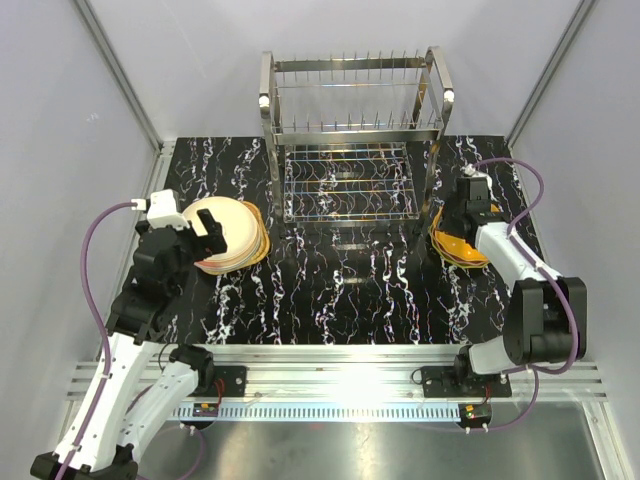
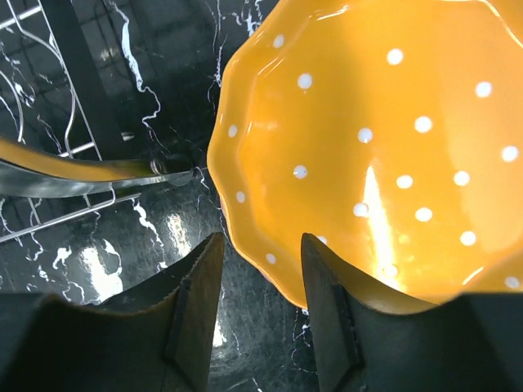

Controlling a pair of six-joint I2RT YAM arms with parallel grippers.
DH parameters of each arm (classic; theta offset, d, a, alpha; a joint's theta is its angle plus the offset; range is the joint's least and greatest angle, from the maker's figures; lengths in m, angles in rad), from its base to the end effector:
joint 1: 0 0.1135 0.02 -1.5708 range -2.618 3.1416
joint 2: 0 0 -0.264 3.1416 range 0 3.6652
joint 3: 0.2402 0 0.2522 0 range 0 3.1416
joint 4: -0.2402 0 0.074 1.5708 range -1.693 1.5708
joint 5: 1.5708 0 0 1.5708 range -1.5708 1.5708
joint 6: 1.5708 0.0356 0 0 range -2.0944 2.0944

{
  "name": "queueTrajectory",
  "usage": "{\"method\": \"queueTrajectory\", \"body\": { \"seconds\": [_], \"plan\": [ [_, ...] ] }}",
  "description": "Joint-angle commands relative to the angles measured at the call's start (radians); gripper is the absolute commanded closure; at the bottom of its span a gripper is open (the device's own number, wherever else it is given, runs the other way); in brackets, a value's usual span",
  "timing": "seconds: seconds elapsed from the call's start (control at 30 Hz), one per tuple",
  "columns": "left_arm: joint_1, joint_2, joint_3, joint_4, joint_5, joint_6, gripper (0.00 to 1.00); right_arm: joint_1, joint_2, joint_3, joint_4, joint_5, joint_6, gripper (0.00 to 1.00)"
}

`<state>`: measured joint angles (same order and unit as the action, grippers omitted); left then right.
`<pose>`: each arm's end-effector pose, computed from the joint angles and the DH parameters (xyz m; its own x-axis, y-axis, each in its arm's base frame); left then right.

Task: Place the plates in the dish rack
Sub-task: Grab a plate with the right arm

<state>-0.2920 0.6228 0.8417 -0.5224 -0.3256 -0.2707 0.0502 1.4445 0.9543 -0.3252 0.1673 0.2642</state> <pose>0.1320 -0.0278 0.3471 -0.2705 -0.1832 -0.9451 -0.0954 0.9820 -0.1631 0.3058 0.0094 0.2336 -0.6850 0.2234 -0.6934 0.2522 0.9657 0.0620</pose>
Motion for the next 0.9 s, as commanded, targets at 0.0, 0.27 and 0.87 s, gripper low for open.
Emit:
{"method": "queueTrajectory", "body": {
  "seconds": [0.0,0.27,0.87],
  "plan": [
    [-0.004,0.0,0.022,0.03,0.022,-0.009,0.01,-0.003,0.011,0.023,0.055,-0.046,-0.066,0.5],
    [-0.004,0.011,0.022,0.032,0.03,-0.007,0.01,0.004,0.024,0.0,0.087,-0.118,-0.102,0.45],
    [-0.004,0.02,0.019,0.032,0.037,-0.009,0.01,0.02,0.139,0.018,0.055,-0.034,-0.097,0.5]
  ]
}}
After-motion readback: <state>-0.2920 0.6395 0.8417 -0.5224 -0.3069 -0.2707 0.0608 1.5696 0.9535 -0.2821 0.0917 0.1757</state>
